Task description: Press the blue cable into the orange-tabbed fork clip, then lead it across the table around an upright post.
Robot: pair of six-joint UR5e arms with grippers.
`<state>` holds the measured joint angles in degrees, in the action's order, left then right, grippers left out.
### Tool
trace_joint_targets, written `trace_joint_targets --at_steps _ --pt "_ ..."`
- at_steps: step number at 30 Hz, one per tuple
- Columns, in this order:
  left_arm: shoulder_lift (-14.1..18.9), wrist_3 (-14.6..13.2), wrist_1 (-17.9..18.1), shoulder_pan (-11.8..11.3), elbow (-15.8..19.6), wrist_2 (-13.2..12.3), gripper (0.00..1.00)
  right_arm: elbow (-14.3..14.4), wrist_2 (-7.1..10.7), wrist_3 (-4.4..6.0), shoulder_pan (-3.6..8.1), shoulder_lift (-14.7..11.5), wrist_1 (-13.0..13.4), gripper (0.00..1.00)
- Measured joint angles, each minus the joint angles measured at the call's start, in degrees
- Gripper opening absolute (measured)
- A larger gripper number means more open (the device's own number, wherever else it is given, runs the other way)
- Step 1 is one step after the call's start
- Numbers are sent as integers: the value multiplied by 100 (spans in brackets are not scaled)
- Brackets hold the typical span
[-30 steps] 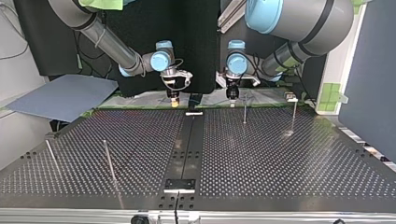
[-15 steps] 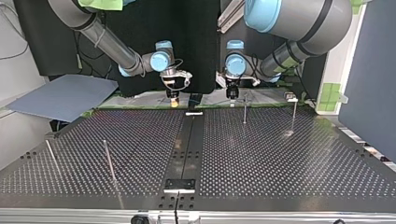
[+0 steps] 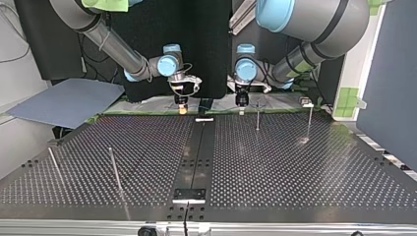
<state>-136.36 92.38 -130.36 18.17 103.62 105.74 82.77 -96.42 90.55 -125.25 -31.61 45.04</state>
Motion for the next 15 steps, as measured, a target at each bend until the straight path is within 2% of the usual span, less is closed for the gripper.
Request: trace_joint_targets --at_steps 15 --pt "26 62 -6 65 -94 104 100 -9 0 0 11 8 6 0"
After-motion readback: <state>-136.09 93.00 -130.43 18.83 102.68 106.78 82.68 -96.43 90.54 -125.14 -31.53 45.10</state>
